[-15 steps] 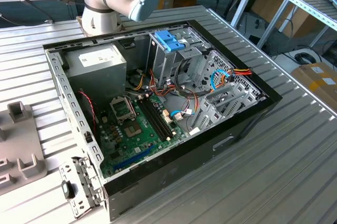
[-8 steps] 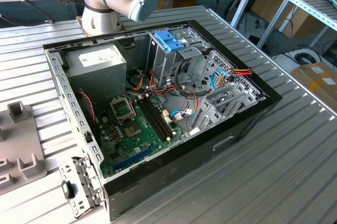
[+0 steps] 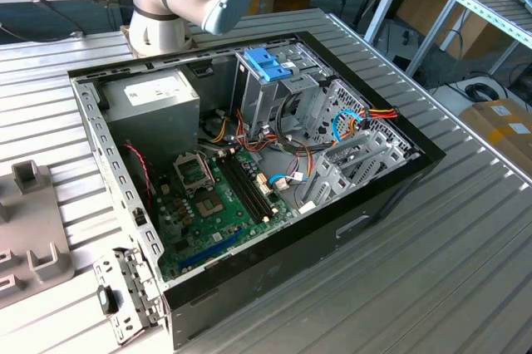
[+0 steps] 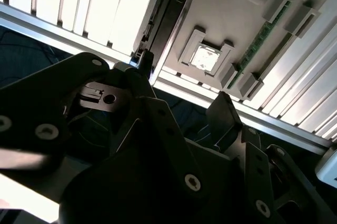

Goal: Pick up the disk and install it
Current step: 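Pick up the disk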

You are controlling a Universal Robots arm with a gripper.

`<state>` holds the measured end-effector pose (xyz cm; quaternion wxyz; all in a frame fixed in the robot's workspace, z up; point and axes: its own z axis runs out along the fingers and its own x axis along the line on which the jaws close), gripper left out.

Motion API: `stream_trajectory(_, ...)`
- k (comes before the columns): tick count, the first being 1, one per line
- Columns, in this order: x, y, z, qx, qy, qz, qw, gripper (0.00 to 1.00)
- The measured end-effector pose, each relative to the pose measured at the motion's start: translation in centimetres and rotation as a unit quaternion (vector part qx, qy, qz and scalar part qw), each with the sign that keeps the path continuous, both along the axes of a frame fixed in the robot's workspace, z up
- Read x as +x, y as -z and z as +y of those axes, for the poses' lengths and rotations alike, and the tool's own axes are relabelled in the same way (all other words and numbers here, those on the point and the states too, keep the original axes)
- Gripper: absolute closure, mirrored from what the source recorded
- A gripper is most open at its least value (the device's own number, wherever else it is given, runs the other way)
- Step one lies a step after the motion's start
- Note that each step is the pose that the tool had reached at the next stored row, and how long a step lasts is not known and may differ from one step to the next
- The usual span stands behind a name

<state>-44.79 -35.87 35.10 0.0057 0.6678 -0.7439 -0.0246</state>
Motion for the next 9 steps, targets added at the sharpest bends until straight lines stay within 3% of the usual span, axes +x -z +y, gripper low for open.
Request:
stream_trajectory(4,0.0,0.04,0.37,0.0,-0.029,0.0,0.9996,0.33)
stream_trajectory(9,-0.06,0.2,0.9,0.0,-0.029,0.0,0.9996,0.33)
